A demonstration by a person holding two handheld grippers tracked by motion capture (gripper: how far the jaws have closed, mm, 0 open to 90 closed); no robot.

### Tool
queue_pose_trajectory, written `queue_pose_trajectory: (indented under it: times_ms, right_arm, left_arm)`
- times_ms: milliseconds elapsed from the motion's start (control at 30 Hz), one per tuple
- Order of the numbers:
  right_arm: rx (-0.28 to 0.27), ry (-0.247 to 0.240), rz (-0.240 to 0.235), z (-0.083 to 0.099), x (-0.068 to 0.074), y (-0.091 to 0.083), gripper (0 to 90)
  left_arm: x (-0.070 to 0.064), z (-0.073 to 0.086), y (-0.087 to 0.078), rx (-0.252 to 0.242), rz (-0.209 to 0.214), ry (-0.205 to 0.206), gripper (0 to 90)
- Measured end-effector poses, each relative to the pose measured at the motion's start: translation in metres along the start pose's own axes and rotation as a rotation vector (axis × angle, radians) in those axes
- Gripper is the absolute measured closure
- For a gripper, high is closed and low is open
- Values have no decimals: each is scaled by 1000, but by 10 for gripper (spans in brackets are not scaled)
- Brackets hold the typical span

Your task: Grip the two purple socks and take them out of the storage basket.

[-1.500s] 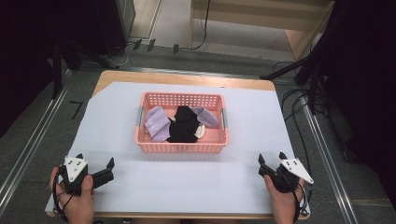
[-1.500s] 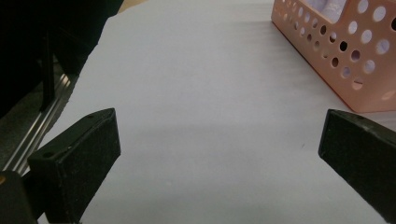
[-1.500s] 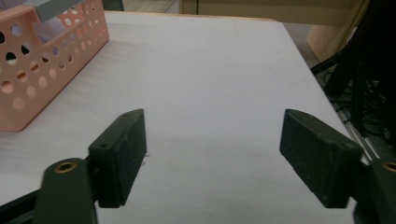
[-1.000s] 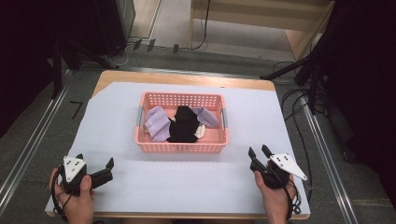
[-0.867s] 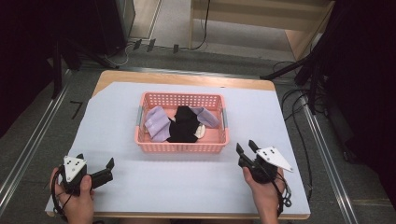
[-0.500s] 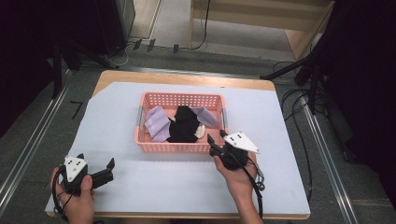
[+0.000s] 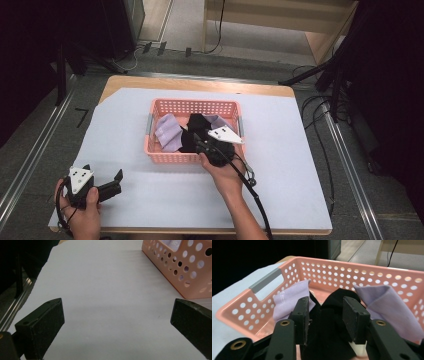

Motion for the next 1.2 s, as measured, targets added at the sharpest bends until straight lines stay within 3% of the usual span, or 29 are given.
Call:
queue_pose_trajectory:
  times_ms: [100, 400, 500, 667, 833, 900, 1000, 1033, 1200]
  right_arm:
    - [22, 4, 5, -4, 5, 16, 585]
    - [77, 54, -16, -12, 17, 43, 621]
    - [116, 108, -31, -11, 22, 56, 634]
    - [156, 104, -6, -11, 22, 70, 637]
    - [209, 128, -18, -12, 25, 82, 631]
    - [254, 107, -1, -8, 25, 88, 624]
    - [286, 114, 4, -7, 25, 91, 623]
    - [303, 154, -6, -7, 27, 94, 612]
    - [376, 200, -30, -3, 28, 99, 581]
  left_arm:
    - [0, 0, 0, 2, 1, -4, 0]
    - [1, 0, 0, -5, -1, -7, 0]
    - [1, -1, 0, -4, 1, -12, 0]
    - [1, 0, 0, -2, 4, -17, 0]
    - [1, 0, 1, 2, 7, -19, 0]
    - [1, 0, 1, 2, 6, -20, 0]
    - [1, 0, 1, 2, 6, -20, 0]
    - [1, 0, 1, 1, 6, -22, 0]
    - [1, 0, 1, 3, 7, -20, 0]
Point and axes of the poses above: each handheld gripper's, and its own axes: y roughly forward along the jaws, z roughly out of its underside, x roughly to its left, the point moved 10 cm from there along y, roughly forward along the jaws, and after that the axes turned 10 degrees about -y, right-handed, at the moved point
